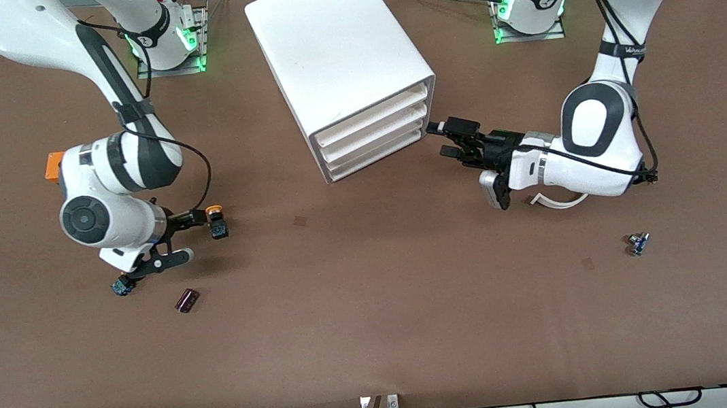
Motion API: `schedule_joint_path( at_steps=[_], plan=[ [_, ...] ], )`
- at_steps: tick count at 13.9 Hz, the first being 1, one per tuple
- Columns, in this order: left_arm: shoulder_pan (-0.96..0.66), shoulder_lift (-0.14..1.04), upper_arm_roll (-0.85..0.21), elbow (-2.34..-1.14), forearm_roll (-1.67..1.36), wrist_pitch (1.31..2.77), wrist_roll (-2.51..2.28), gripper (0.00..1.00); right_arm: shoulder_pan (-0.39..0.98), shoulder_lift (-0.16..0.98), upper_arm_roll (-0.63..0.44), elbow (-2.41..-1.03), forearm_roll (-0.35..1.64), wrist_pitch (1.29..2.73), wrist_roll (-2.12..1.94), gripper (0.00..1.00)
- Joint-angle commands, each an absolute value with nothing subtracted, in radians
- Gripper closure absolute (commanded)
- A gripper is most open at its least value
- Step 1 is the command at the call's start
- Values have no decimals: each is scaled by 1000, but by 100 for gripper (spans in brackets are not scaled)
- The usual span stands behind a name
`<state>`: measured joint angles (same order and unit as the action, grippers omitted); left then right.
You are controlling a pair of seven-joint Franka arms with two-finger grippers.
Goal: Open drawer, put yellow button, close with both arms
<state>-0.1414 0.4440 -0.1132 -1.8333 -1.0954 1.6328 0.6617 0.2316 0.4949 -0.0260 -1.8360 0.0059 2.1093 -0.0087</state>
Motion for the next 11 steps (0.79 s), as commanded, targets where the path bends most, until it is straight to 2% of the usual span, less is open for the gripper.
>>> schedule_joint_path(
  at_steps=[1, 3, 6, 11],
  plan=[
    [-138, 411, -162, -1937, -1140, 1646, 703, 0, 270, 532, -31, -1845, 3, 2154, -2, 0],
    [-140, 411, -175, -1966, -1152, 1646, 704, 4, 271, 545, -31, -1845, 5, 2152, 3, 0],
    [-141, 414, -199, -1974, -1152, 1644, 707, 23, 273, 566, -29, -1845, 6, 2154, 3, 0],
    [-143, 429, -202, -2014, -1205, 1644, 844, 27, 285, 591, -29, -1838, 37, 2155, 3, 0]
  ],
)
